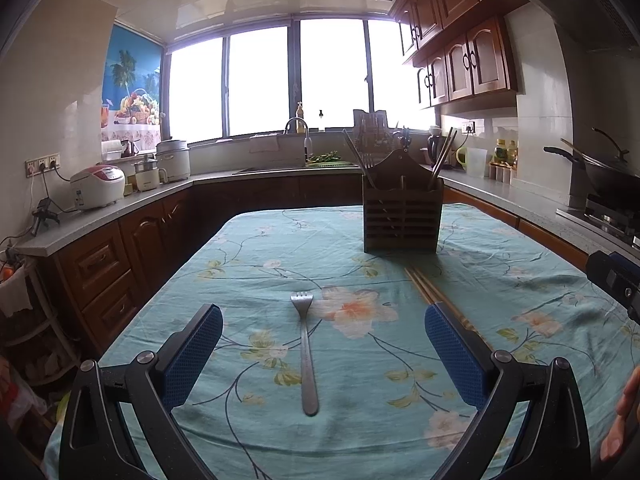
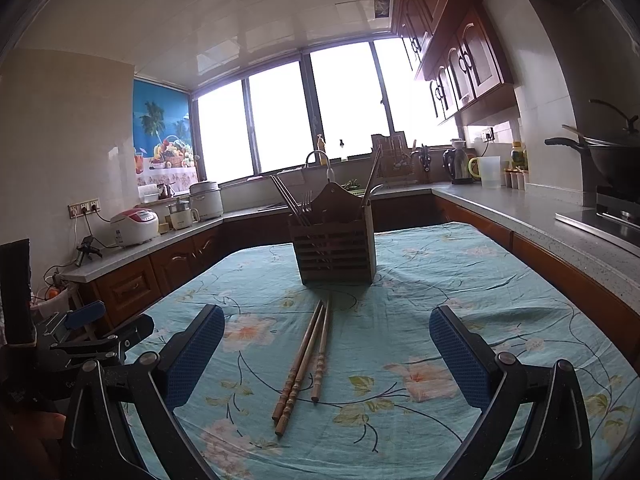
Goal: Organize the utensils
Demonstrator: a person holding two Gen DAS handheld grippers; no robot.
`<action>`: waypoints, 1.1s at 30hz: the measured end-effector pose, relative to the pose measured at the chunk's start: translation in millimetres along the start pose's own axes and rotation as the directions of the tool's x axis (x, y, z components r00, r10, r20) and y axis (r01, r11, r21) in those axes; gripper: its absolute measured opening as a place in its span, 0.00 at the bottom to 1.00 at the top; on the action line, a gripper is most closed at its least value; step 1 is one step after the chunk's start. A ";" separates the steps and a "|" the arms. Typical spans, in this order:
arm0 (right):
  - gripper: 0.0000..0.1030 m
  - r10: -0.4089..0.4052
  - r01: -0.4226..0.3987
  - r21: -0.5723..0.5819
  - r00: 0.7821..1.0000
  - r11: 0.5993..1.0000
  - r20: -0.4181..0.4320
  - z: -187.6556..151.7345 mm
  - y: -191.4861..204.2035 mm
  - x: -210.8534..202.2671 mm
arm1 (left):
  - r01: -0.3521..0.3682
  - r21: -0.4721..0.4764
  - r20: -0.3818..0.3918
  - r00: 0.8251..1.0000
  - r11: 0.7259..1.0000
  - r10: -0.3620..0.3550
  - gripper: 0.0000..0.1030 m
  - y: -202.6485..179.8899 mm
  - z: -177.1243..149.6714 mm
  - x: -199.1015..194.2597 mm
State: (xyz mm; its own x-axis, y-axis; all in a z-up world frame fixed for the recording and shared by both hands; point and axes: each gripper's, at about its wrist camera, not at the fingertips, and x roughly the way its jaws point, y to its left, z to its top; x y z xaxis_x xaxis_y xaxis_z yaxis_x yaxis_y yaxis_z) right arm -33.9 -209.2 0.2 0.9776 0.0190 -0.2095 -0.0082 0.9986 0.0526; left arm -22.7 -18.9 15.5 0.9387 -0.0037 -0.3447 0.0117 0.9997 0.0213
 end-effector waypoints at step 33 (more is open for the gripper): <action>1.00 0.005 -0.005 0.001 1.000 1.000 -0.005 0.9 -0.9 7.7 | 0.014 -0.002 -0.010 1.000 1.000 -0.014 0.99 -7.2 6.0 4.1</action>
State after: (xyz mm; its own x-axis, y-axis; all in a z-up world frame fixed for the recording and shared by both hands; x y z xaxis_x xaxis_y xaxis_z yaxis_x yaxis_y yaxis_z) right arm -26.2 -210.0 -0.6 0.9764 0.0240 -0.2146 -0.0126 0.9984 0.0545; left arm -16.8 -26.3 19.5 0.9350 -0.0178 -0.3541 0.0244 0.9996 0.0143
